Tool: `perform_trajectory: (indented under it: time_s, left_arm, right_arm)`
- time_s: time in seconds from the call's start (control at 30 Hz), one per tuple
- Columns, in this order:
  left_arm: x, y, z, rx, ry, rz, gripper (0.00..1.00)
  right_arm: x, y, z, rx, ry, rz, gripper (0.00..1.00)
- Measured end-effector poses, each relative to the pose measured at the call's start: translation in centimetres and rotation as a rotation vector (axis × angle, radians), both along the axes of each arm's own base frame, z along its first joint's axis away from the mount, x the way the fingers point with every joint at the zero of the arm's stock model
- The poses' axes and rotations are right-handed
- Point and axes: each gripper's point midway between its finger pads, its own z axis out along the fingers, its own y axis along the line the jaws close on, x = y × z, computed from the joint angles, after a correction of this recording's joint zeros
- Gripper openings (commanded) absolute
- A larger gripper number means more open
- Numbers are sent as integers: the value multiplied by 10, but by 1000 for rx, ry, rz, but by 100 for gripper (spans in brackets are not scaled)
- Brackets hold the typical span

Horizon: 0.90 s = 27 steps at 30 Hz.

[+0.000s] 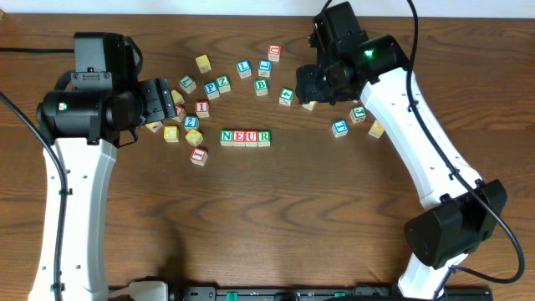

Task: Spell out NEURIPS

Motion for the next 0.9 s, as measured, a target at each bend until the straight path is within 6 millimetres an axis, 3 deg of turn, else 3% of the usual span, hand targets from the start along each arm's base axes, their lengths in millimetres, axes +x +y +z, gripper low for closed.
perform_trajectory:
  time_s: [0.9]
  left_arm:
    - [0, 0, 0, 0, 0, 0, 85]
  right_arm:
    - [-1, -2, -1, -8, 3, -3, 66]
